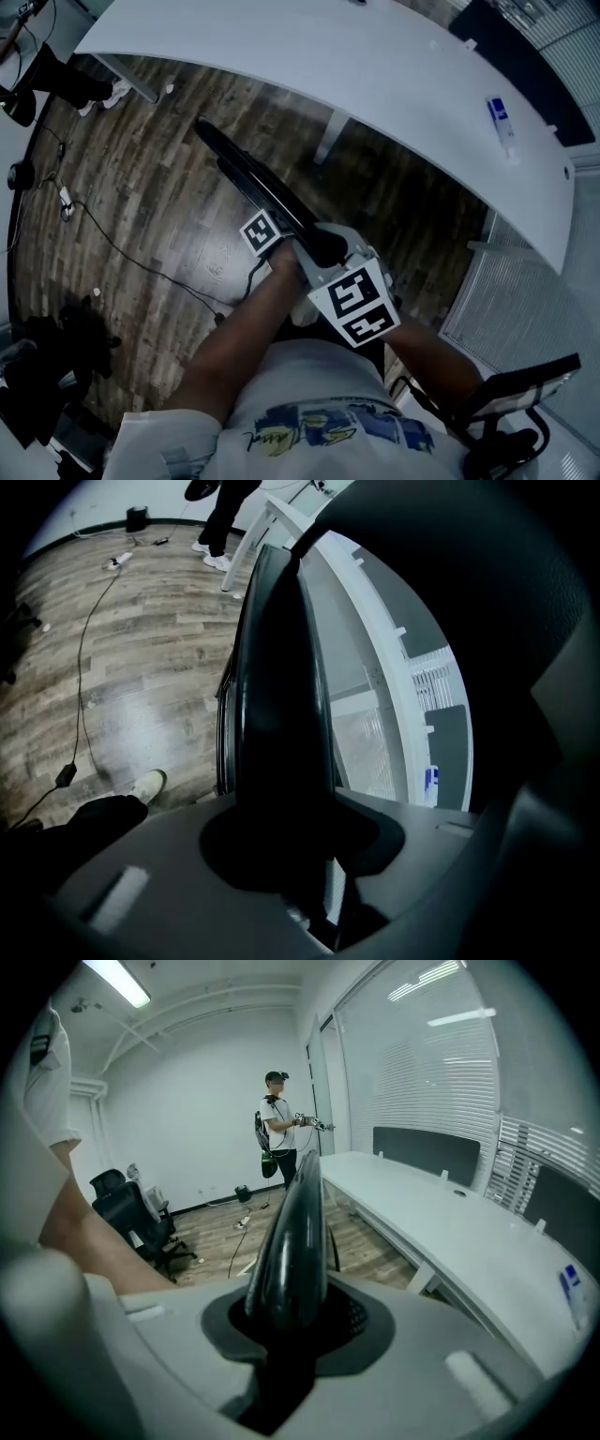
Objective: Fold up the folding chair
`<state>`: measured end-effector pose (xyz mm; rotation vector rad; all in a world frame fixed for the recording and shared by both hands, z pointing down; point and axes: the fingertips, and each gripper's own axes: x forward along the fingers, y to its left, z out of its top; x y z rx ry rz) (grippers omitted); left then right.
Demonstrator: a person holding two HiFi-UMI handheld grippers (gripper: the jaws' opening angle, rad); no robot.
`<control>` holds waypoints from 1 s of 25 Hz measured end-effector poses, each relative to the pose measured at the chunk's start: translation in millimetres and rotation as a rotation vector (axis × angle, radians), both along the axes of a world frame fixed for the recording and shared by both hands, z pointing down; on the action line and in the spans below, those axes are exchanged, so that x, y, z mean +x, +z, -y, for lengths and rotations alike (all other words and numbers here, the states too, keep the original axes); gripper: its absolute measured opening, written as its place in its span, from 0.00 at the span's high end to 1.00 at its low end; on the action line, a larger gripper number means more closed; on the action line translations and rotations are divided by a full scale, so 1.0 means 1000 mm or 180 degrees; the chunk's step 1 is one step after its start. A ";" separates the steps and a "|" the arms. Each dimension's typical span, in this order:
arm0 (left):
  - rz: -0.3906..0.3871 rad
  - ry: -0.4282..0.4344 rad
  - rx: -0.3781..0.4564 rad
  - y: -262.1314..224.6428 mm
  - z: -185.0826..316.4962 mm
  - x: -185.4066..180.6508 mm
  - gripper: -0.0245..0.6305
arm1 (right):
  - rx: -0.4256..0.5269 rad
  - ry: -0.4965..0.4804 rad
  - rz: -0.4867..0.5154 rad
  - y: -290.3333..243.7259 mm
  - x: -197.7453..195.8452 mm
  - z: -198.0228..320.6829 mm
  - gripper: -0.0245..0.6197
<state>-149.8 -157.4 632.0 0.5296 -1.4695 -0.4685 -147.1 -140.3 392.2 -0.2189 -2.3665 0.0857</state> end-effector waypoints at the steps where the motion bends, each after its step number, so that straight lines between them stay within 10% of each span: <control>1: 0.0006 -0.0066 -0.0014 0.002 0.005 -0.002 0.78 | -0.0015 -0.0067 0.0003 0.002 -0.001 0.006 0.84; 25: -0.0064 -0.0894 -0.0255 0.039 0.137 0.001 0.78 | -0.0260 -0.0921 0.0024 0.039 0.002 0.161 0.84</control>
